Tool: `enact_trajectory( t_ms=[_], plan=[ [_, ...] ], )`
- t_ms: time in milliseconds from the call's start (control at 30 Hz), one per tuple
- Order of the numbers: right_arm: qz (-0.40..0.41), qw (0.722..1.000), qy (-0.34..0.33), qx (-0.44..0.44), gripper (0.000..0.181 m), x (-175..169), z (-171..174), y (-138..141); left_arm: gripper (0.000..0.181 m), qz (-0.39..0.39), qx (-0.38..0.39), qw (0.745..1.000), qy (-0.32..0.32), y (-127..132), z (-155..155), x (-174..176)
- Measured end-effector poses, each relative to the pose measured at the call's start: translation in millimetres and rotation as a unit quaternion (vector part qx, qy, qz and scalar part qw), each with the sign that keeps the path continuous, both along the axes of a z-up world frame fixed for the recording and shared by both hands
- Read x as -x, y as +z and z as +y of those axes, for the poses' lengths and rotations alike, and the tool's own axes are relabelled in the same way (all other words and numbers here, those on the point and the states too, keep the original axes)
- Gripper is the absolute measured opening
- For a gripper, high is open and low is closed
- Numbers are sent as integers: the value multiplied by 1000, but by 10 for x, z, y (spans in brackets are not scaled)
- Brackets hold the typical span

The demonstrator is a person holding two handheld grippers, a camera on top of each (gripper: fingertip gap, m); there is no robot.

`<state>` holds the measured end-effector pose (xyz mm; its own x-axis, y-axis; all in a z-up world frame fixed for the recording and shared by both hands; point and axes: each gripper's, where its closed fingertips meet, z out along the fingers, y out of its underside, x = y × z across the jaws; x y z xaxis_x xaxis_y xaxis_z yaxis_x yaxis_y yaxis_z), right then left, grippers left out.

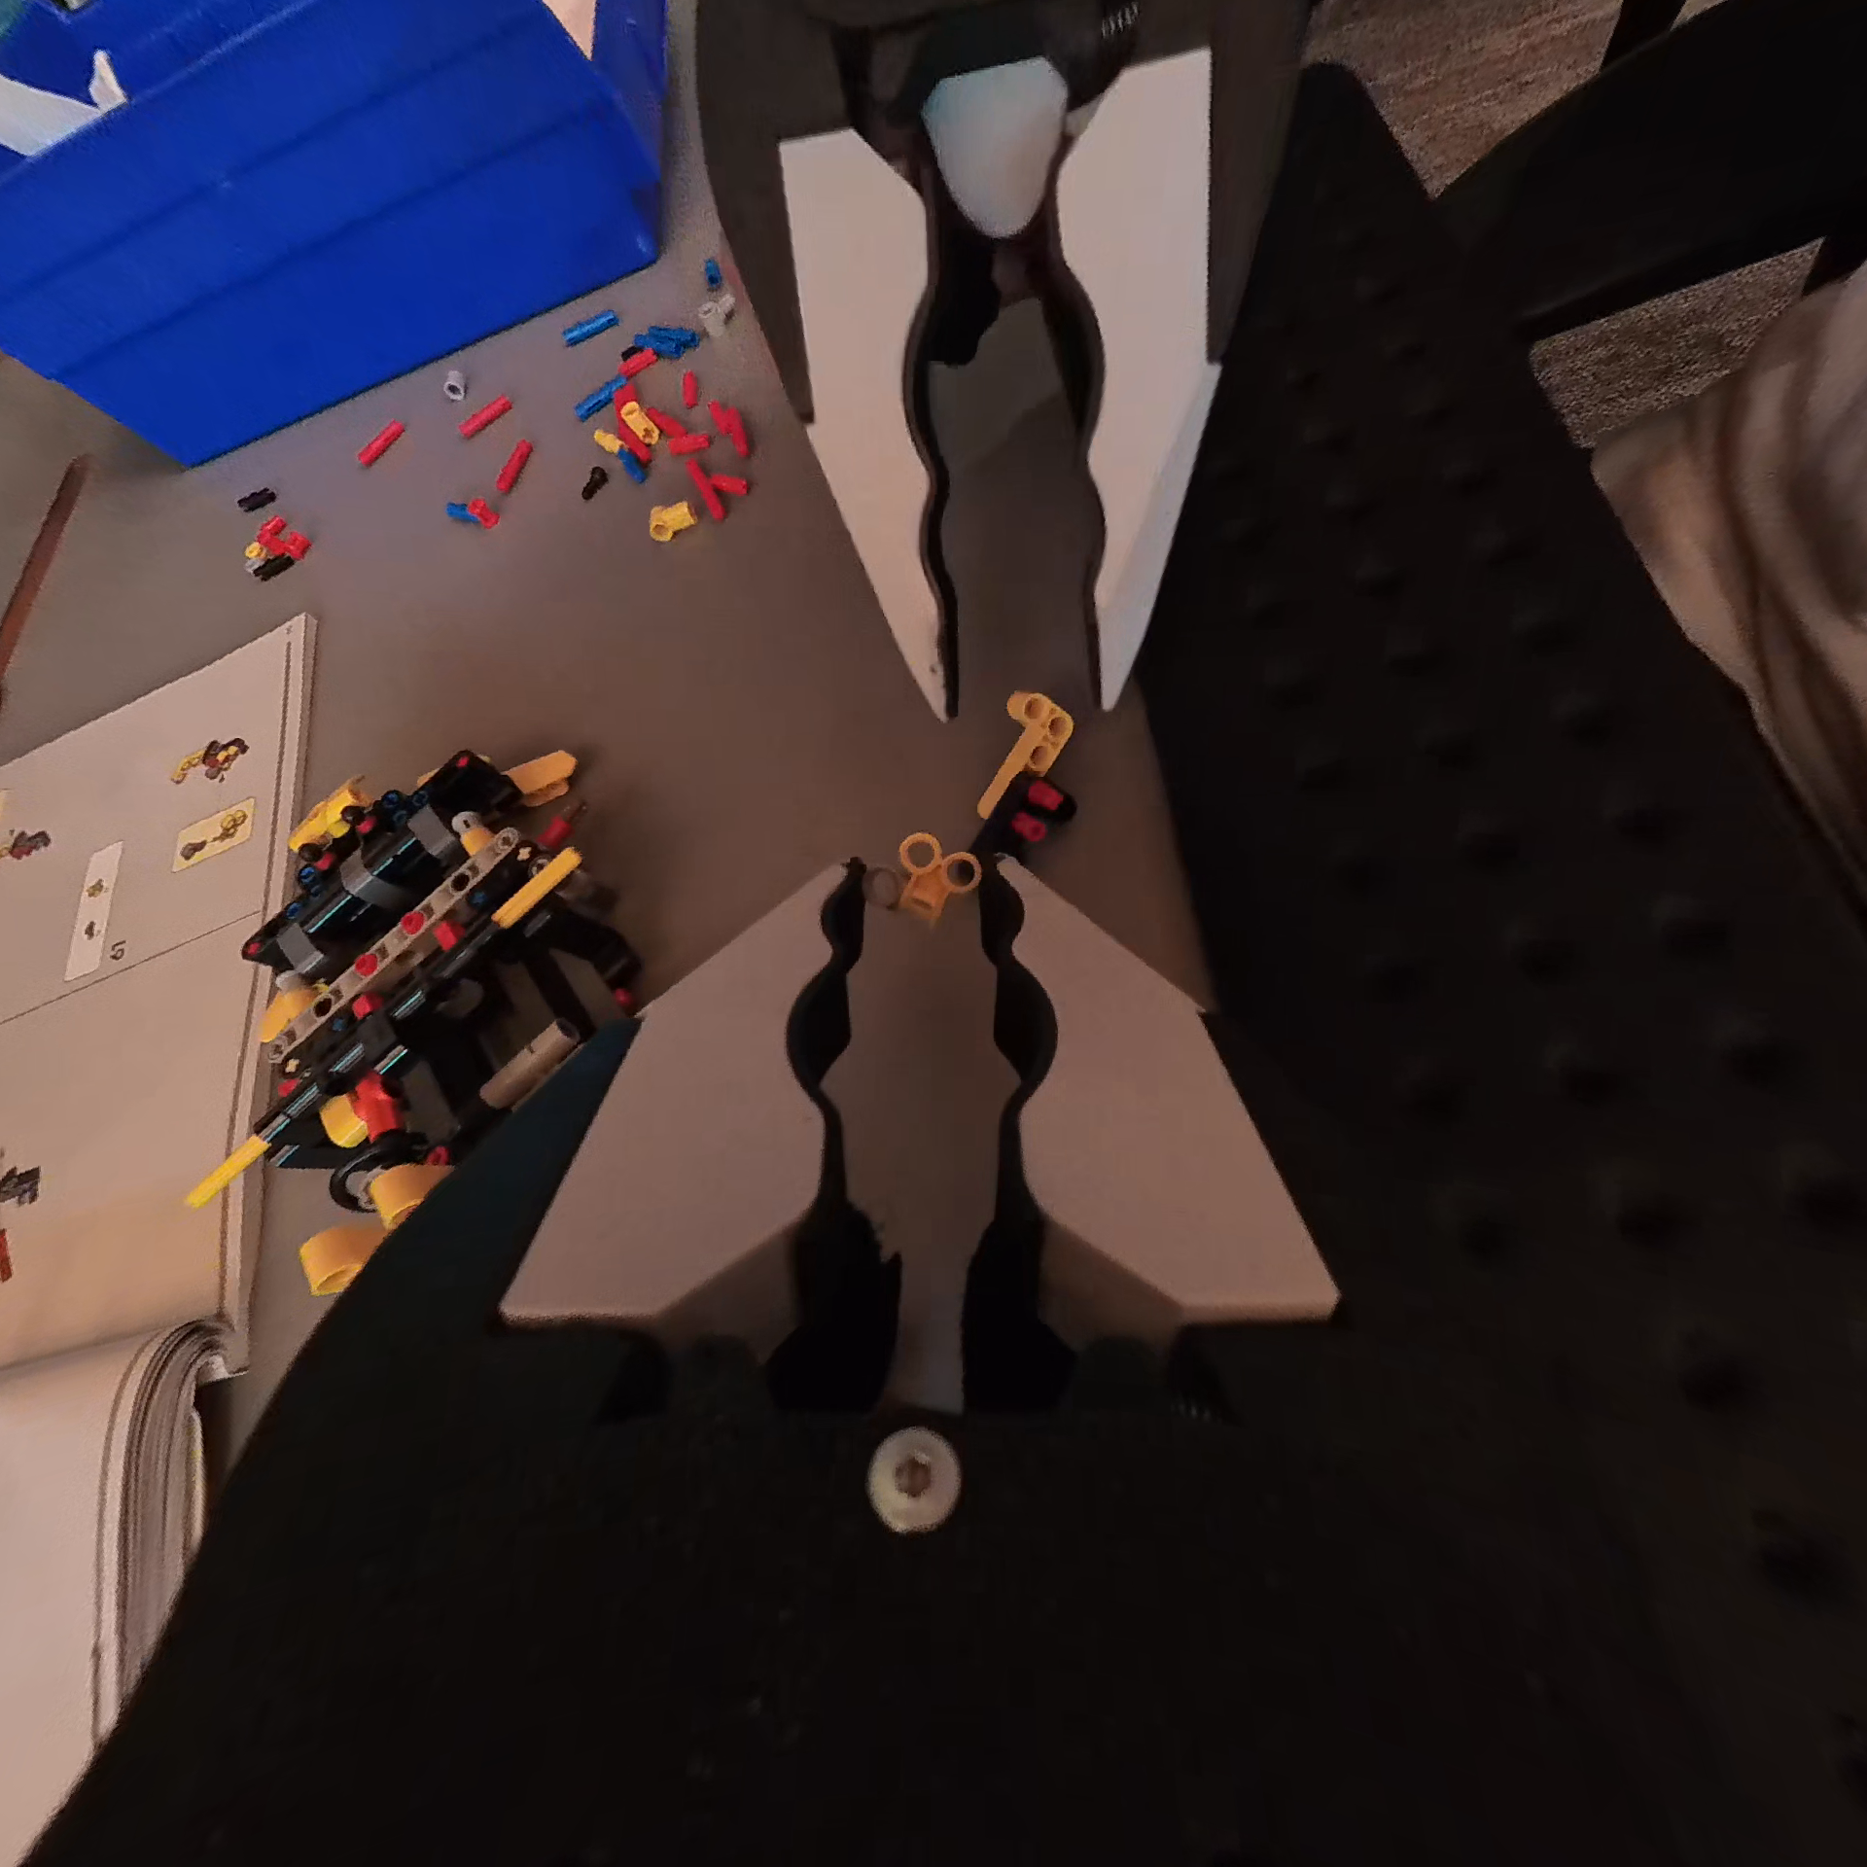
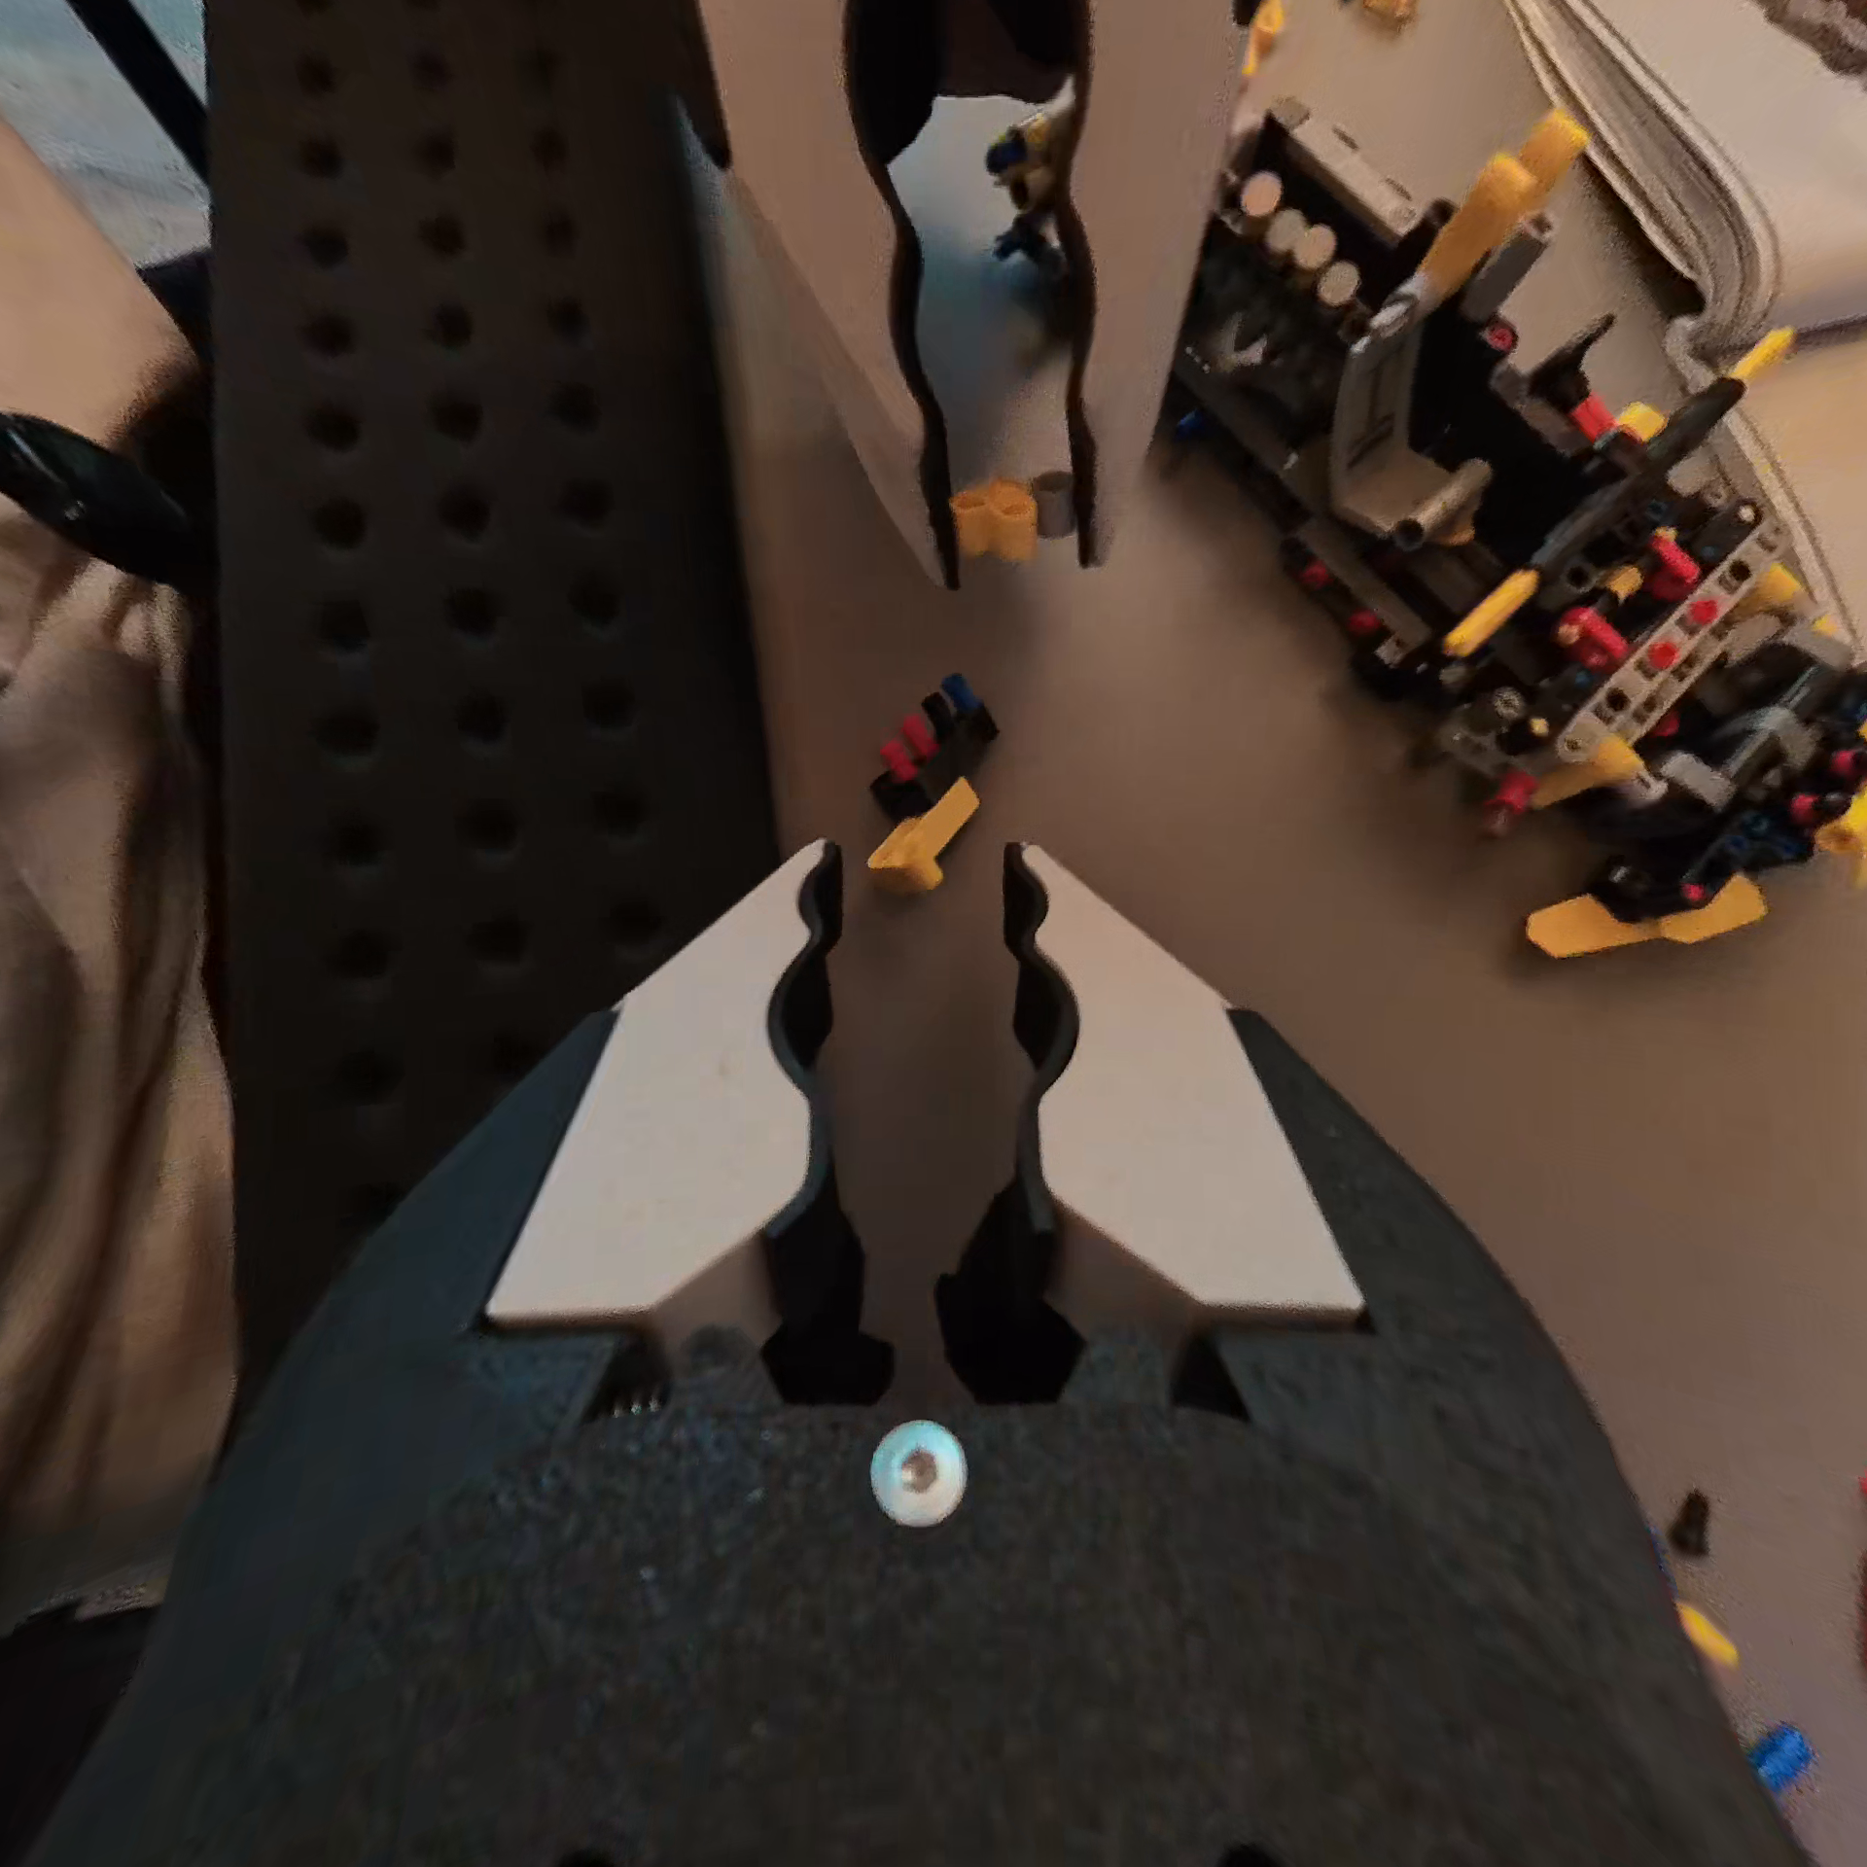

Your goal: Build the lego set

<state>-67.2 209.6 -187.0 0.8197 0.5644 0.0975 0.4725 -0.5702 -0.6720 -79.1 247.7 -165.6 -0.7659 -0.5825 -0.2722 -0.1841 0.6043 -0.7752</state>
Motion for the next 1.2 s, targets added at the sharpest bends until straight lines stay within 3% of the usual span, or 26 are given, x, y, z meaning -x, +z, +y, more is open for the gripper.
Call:
enact_trajectory(
  t_ms=[133, 333, 467, 533, 633, 733, 833, 1033, 1200],
  plan=[
    [-38, 998, 32, 30, 28, 28, 23, -156, 24, 1, -7, 1000, -1, -42, -1, -2],
    [-49, 997, 51, 8, 14, 9, 55, -149, 24, -3, -6, 1000, 4, -28, 41, -23],
    [116, 990, 61, 45, 14, 141, 7, -25, 24, -12, -17, 1000, -7, -40, 25, -6],
    [229, 962, 98, 109, 14, 222, -107, 40, 24, -16, -37, 999, -17, -82, 6, 21],
    [281, 928, 152, 194, 14, 222, -217, -21, 24, -11, -51, 998, -29, -150, -39, 54],
    [257, 925, 168, 225, 13, 154, -171, -117, 24, -14, -65, 997, -30, -184, -50, 54],
    [207, 943, 163, 204, 15, 44, -82, -142, 24, -16, -65, 997, -31, -178, -80, 61],
    [104, 987, 73, 101, 27, -261, 33, -17, 24, -21, -81, 996, -36, -183, -135, 88],
    [107, 992, 13, 65, 31, -75, -79, 69, 24, -20, -78, 996, -30, -156, -113, 81]
  ],
)
